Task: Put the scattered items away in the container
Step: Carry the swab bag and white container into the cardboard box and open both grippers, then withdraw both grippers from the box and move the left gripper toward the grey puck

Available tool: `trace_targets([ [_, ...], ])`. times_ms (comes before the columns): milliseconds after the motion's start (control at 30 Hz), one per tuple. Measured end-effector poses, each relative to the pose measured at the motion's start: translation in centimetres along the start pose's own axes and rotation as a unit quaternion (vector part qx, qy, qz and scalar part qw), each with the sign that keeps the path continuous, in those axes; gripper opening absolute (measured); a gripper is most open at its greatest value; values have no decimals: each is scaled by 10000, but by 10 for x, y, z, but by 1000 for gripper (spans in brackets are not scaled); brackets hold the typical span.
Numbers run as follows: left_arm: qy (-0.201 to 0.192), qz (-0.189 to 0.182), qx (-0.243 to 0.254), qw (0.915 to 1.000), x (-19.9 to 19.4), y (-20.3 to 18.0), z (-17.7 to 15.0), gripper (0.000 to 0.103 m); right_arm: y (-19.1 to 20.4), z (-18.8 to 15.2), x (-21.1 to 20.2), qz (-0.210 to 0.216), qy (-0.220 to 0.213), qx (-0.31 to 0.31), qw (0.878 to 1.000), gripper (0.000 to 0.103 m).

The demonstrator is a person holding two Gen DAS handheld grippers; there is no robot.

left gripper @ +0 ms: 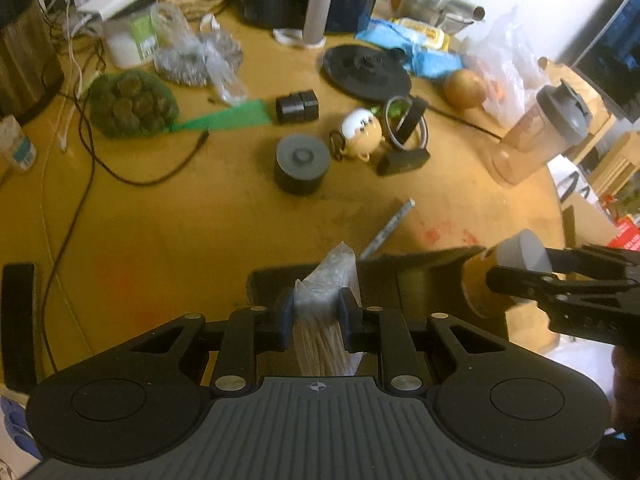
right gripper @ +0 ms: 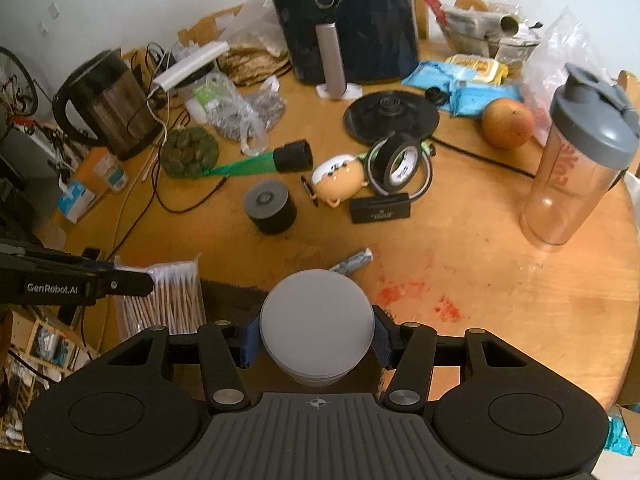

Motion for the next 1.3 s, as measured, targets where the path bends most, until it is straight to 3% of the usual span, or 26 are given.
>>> trace_targets([
  [400,519,13,-97,9986,22,11,-11,23,4,-10,30,-82,537,-231,9983,57],
  [633,578,-11,-213,9981,22,14,-15,24,6,-14,32,-133,632,-429,9970,57],
  [667,582,6,-218,9981,22,14,-15,28,7,-12,30,-156,574,-447,9972,63],
  [700,593,36,-240,9979,21,14,-16,29,7,-11,27,-188,518,-465,9974,75],
  [767,606,55,-306,9977,21,15,-17,43,7,-9,22,-175,403,-502,9978,89],
  [833,567,86,-357,9977,19,16,-18,55,6,-7,19,-156,351,-487,9981,94],
  [900,529,123,-376,9978,17,15,-18,58,5,-7,17,-159,331,-446,9983,100],
  [1033,471,134,-405,9980,13,12,-19,69,5,-9,16,-213,318,-471,9982,103],
  [1300,198,191,-438,9987,5,11,-16,74,6,-11,13,-219,285,-545,9979,103],
])
Point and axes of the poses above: each gripper's, at about its wrist camera, not at the fingertips, and x roughly the way its jaws point, y to its left, z to its top, the point moved 4 cm from there along x, roughly the way its jaws point, and after that the axes turned 14 degrees about x, right-handed, at the moved point
